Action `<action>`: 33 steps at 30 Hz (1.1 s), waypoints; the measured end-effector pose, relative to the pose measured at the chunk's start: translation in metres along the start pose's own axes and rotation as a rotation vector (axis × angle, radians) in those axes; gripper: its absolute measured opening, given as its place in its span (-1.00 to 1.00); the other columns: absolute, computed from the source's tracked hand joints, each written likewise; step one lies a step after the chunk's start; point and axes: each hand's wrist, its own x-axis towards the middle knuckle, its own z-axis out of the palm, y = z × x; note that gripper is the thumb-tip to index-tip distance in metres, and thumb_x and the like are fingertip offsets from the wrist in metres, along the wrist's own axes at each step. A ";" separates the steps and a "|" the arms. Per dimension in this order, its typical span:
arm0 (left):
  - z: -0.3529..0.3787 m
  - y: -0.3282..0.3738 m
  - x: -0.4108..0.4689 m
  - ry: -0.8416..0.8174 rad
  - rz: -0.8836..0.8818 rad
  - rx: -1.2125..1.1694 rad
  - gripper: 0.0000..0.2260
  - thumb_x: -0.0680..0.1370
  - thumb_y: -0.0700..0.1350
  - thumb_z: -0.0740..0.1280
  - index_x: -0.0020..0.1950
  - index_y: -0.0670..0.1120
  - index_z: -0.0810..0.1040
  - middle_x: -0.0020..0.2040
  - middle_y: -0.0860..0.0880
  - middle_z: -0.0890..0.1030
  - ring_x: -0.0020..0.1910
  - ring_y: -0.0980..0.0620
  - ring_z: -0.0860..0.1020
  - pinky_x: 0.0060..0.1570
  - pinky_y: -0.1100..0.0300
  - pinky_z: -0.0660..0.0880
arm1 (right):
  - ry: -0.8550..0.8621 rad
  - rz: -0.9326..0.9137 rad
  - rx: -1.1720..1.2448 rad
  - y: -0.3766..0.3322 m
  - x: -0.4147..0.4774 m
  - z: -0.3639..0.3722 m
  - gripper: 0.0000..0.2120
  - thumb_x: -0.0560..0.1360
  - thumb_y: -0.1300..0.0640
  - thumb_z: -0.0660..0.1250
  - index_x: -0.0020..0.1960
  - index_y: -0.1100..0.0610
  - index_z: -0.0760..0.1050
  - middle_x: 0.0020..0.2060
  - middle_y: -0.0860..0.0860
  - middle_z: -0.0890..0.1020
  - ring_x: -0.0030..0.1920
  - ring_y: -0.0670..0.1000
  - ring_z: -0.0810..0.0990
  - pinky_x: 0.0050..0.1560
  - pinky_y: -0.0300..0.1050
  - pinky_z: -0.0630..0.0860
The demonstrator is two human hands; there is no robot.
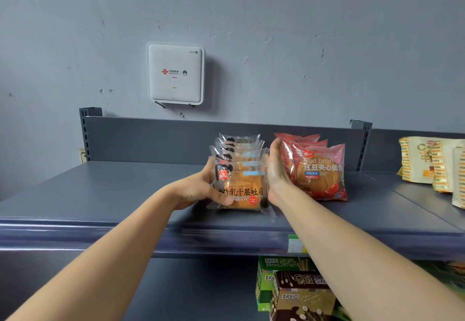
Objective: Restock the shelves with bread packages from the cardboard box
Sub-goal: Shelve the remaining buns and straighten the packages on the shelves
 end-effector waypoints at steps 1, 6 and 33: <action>-0.001 0.001 -0.001 0.001 0.002 -0.014 -0.17 0.35 -0.43 0.47 0.45 0.10 0.18 0.20 0.05 0.61 0.15 0.13 0.60 0.23 0.19 0.49 | -0.003 0.002 0.008 0.000 -0.001 0.001 -0.04 0.35 -0.57 -0.21 0.41 0.05 0.41 0.36 0.15 0.48 0.37 0.17 0.44 0.42 0.20 0.29; -0.001 0.017 -0.002 0.176 -0.022 -0.144 0.26 0.14 0.26 0.57 0.56 0.09 -0.24 0.57 -0.03 0.09 0.55 0.02 0.07 0.51 -0.02 -0.08 | -0.008 -0.058 -0.020 -0.011 -0.014 -0.007 -0.26 0.51 -0.42 -0.21 0.55 -0.04 0.11 0.53 0.06 0.22 0.52 0.12 0.19 0.48 0.16 0.12; 0.168 0.051 0.123 0.429 -0.232 0.133 0.22 0.28 -0.25 0.59 0.52 -0.18 -0.37 0.52 -0.11 0.23 0.47 -0.07 0.25 0.40 0.13 0.26 | -0.157 -0.021 -0.446 -0.008 0.022 -0.209 -0.05 0.33 0.21 0.56 0.55 0.12 0.08 0.41 0.05 0.41 0.35 0.06 0.44 0.39 0.00 0.36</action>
